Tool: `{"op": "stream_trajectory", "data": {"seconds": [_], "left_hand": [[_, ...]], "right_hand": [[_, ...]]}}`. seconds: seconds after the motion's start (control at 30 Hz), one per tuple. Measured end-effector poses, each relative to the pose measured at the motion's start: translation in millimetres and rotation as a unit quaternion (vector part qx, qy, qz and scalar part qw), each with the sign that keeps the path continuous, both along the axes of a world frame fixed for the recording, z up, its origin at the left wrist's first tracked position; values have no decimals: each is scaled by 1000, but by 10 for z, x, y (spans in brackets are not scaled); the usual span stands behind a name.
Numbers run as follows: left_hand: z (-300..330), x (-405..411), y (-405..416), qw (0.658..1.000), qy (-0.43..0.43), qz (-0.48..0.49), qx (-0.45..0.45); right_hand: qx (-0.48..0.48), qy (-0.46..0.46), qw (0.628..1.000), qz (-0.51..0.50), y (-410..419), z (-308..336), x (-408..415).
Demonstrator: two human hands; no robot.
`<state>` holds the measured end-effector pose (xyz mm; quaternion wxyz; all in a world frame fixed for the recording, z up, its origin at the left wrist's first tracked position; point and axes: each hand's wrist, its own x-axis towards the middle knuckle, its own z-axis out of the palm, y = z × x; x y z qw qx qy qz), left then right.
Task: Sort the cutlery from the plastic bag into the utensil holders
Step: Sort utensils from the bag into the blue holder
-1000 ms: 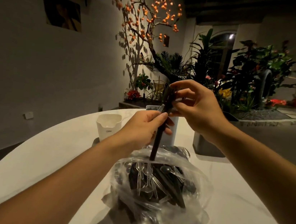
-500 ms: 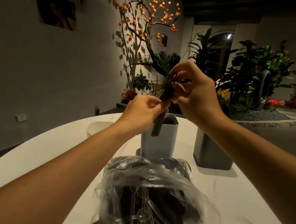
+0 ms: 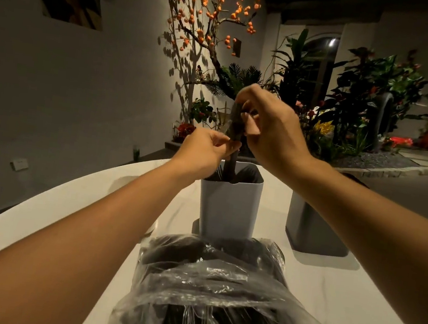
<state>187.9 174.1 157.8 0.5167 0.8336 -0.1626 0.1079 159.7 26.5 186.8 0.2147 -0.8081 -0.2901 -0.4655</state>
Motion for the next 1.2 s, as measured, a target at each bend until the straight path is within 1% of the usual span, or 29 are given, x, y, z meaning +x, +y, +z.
{"op": "stream_trajectory", "data": {"seconds": [0.07,0.13,0.23,0.27,0.3,0.33,0.37,0.4,0.43,0.47,0.53,0.57,0.63,0.67,0.7,0.73,0.8,0.83,0.87,0.93,0.97,1.0,1.03,1.1,1.13,1.2], "left_hand": [[-108,33,20,1000,0,18,22],[-162,31,61,999,7,48,7],[-138,-33,123,989,96,41,-107],[-126,-71,149,982,123,32,-139],[-119,-116,177,977,140,26,-157],[-122,-154,207,975,149,21,-161],[-127,-195,238,976,152,17,-154],[-134,-229,270,978,151,12,-140],[-138,-262,300,981,146,5,-124],[-139,-292,335,984,141,-4,-110],[-136,-347,419,988,131,-19,-85],[-138,-360,472,989,126,-21,-71],[-130,-387,594,993,110,-5,-53],[-117,-409,668,993,101,6,-60],[-103,-435,748,992,94,10,-88],[-93,-458,827,986,89,6,-140],[-83,-510,959,964,77,0,-256],[-90,-529,1019,952,72,7,-296],[-102,-544,1068,944,69,13,-323],[-139,-560,1155,939,65,29,-337],[-160,-562,1196,944,60,46,-322],[-185,-560,1236,955,48,70,-285],[-217,-550,1286,968,29,96,-229],[-269,-539,1384,986,-19,122,-108],[-288,-539,1425,990,-39,125,-57],[-303,-546,1485,989,-67,129,32]], "right_hand": [[-1,51,998,-29,-2,-182,85],[-41,129,986,-94,3,-339,139],[-181,244,936,-180,8,-444,172],[-205,260,924,-192,10,-436,174],[-208,259,923,-194,22,-403,156],[-185,246,934,-182,44,-359,129],[-137,233,950,-157,78,-305,87],[-69,236,962,-115,122,-245,33],[2,271,960,-63,177,-187,-23],[62,329,942,-8,246,-136,-74],[131,436,888,67,389,-91,-160],[152,463,869,82,448,-87,-187],[207,490,840,108,538,-90,-210],[242,500,821,128,575,-91,-215],[280,507,802,148,612,-88,-227],[318,510,783,162,646,-86,-242],[384,510,750,173,718,-97,-255],[396,513,742,172,758,-110,-261],[388,524,739,170,801,-129,-268],[332,559,743,161,900,-181,-280],[293,573,751,150,952,-217,-280],[245,571,773,130,1005,-252,-274],[188,543,812,101,1061,-284,-257],[96,433,894,60,1182,-321,-203],[77,375,921,66,1246,-323,-183],[44,284,952,103,1377,-318,-152]]}}
